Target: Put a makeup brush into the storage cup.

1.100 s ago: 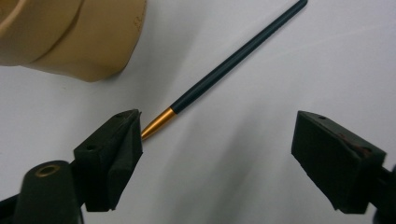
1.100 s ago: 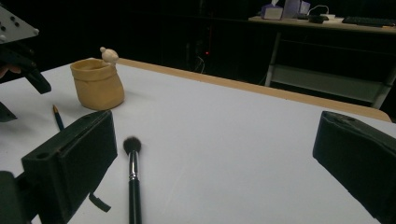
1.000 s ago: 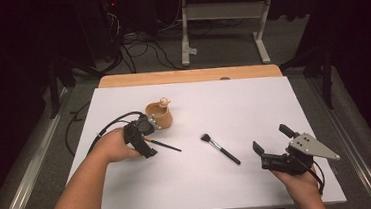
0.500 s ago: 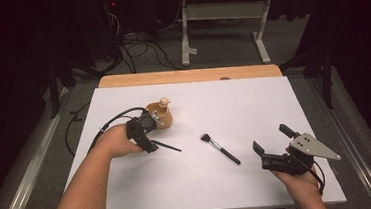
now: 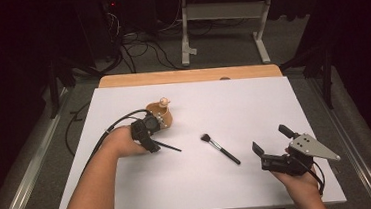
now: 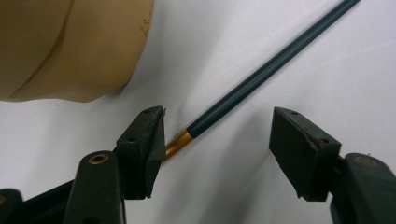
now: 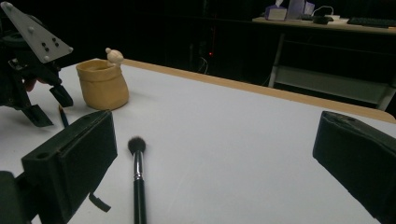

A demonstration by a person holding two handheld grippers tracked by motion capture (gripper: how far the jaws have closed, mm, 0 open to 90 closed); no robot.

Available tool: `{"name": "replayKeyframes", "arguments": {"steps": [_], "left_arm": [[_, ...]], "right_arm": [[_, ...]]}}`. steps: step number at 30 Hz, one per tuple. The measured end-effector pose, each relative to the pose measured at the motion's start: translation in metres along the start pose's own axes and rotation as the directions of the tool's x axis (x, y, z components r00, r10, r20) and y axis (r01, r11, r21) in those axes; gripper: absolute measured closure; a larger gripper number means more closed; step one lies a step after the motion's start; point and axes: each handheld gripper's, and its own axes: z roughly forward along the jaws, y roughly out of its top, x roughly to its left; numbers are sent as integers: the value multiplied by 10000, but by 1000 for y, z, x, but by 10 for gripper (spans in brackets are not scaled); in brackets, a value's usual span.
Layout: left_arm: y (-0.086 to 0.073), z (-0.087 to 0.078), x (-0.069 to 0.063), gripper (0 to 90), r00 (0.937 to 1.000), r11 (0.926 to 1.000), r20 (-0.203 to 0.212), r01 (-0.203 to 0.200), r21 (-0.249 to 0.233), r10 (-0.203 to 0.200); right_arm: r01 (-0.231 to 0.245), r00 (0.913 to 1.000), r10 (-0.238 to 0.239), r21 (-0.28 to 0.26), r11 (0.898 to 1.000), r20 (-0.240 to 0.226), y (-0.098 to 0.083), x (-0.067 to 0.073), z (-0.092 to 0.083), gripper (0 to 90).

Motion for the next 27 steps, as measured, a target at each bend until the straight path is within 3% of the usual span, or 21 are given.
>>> {"name": "replayKeyframes", "arguments": {"steps": [16, 27], "left_arm": [[-4, 5, 3, 375, 9994, 9999, 325, 154, 14, -154], [-4, 4, 3, 475, 9970, 9995, 706, 309, 42, -312]], "right_arm": [[7, 10000, -7, -9, 10000, -27, 0, 0, 0, 9], [-37, 10000, 37, 1, 10000, -35, 0, 0, 0, 9]]}}
